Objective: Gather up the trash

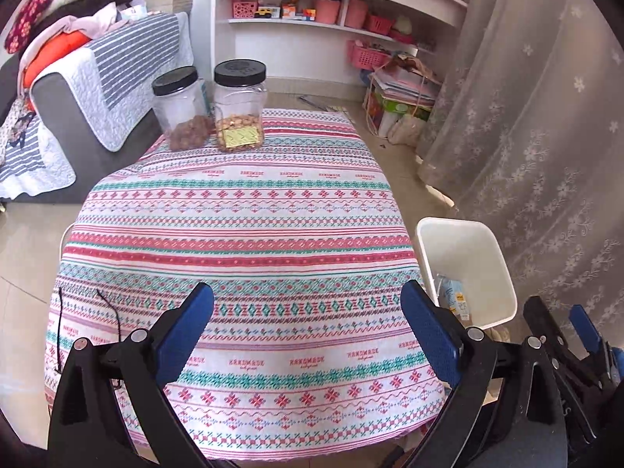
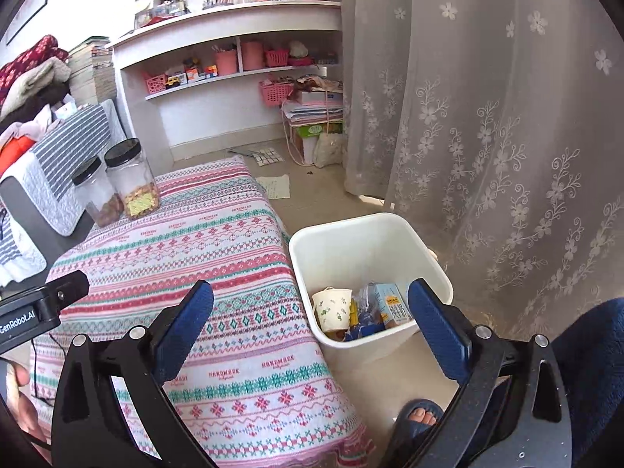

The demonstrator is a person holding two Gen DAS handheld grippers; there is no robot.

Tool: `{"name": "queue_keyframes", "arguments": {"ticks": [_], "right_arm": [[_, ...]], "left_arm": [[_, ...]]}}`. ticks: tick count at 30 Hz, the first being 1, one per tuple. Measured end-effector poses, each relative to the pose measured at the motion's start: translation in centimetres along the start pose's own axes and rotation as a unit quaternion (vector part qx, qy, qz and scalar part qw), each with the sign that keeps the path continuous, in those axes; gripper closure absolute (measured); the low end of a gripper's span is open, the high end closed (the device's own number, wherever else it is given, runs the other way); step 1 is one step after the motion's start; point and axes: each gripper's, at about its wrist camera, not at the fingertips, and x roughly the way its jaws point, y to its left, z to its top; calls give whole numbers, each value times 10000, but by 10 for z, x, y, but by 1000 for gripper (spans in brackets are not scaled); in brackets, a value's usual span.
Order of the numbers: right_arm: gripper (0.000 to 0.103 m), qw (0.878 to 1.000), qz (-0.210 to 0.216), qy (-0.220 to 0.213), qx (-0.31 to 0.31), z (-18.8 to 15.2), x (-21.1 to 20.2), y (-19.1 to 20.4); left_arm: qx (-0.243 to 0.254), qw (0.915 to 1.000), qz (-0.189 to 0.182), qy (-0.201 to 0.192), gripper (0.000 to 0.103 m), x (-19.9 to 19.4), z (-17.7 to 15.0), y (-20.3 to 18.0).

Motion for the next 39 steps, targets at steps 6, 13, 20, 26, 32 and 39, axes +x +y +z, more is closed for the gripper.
{"name": "queue_keyframes", "arguments": {"ticks": [6, 13, 20, 26, 32, 39], "right_arm": [[7, 9997, -35, 94, -206, -13, -6, 11], [7, 9994, -233, 195, -143, -21, 6, 12], [7, 9988, -333, 357, 83, -23, 20, 2], [7, 9988, -322, 337, 147, -24, 22, 1], [7, 9990, -355, 253, 68, -22, 21, 2], [7, 9991, -323, 268, 82, -21, 22, 1]], "left_arm": [[-199, 9997, 96, -100, 7, -23, -37, 15], [-181, 9995, 236, 138, 7, -9, -46, 18], [-76, 9995, 278, 138, 7, -4, -43, 10], [22, 9996, 240, 168, 7, 2, -42, 5], [63, 9995, 250, 197, 7, 5, -42, 2], [80, 9993, 277, 221, 7, 7, -43, 1]]}}
